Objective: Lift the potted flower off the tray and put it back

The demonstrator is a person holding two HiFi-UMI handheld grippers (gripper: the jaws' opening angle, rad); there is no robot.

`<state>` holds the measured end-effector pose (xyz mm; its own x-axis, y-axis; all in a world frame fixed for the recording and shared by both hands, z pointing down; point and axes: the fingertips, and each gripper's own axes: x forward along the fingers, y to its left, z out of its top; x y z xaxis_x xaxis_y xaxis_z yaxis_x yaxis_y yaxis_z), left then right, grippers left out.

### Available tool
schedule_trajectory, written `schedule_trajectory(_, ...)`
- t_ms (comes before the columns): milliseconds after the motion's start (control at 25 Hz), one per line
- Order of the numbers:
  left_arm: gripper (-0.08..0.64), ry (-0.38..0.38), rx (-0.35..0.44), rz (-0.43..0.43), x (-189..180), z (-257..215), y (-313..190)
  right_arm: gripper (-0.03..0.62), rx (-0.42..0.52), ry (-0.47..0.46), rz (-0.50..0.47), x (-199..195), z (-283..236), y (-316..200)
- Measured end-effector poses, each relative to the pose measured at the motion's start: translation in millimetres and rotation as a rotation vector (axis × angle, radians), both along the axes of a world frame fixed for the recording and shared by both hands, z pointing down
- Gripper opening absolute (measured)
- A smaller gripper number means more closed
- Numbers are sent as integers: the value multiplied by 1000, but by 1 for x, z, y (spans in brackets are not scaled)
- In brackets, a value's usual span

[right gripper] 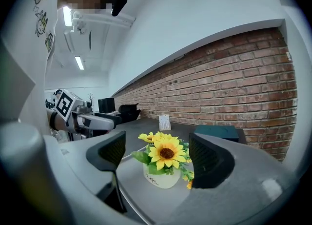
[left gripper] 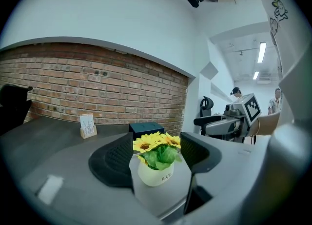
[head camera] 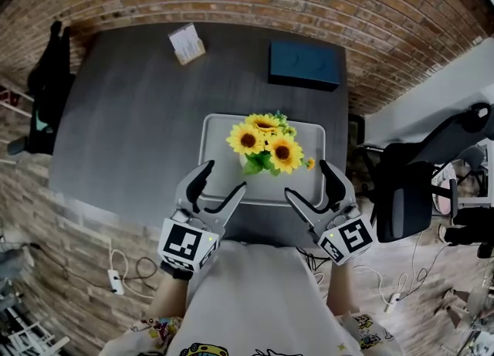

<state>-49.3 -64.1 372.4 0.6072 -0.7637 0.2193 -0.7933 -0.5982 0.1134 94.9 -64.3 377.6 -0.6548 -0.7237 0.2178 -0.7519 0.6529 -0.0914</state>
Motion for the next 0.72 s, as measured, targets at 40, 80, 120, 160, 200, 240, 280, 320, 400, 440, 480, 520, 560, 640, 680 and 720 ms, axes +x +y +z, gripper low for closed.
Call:
schedule_trajectory(40, 311, 0, -4, 3, 0, 2, 0, 403, -3, 3, -2, -1, 2, 0)
schedule_trajectory(80, 313, 0, -7, 8, 0, 4, 0, 403, -4, 5, -4, -1, 3, -1)
schedule_trajectory(120, 313, 0, -10, 14, 0, 7, 1, 403, -5, 7, -6, -1, 5, -1)
schedule_trajectory(160, 313, -1, -13, 23, 1, 9, 1, 403, -6, 13, -10, -2, 7, -2)
schedule_trajectory(200, 315, -3, -17, 34, 1, 12, 1, 407, -6, 23, -18, -3, 10, -2)
schedule_trajectory(240, 318, -5, -23, 46, 2, 15, 1, 410, -6, 37, -28, -5, 13, -2)
schedule_trajectory(280, 319, -7, -30, 58, 3, 19, 2, 413, -6, 53, -41, -6, 16, -2)
schedule_trajectory(320, 323, -9, -34, 70, 4, 22, 2, 417, -7, 67, -55, -7, 20, -2)
schedule_trajectory(400, 330, -14, -28, 93, 6, 29, 1, 425, -11, 91, -80, -10, 27, -3)
schedule_trajectory(440, 332, -18, -18, 106, 7, 32, 0, 430, -14, 102, -89, -11, 31, -4)
schedule_trajectory(480, 336, -24, -7, 119, 9, 34, -1, 433, -16, 110, -95, -11, 35, -5)
schedule_trajectory(520, 341, -32, 2, 131, 10, 35, -3, 434, -16, 118, -100, -11, 38, -7)
schedule_trajectory(560, 346, -42, 7, 141, 12, 37, -4, 437, -17, 124, -104, -12, 42, -8)
schedule_trajectory(640, 353, -62, 8, 160, 14, 43, -5, 445, -17, 134, -113, -13, 48, -11)
schedule_trajectory(680, 356, -72, 8, 171, 15, 47, -6, 448, -18, 137, -117, -13, 51, -13)
schedule_trajectory(720, 359, -82, 8, 185, 16, 50, -6, 449, -19, 141, -121, -13, 55, -14)
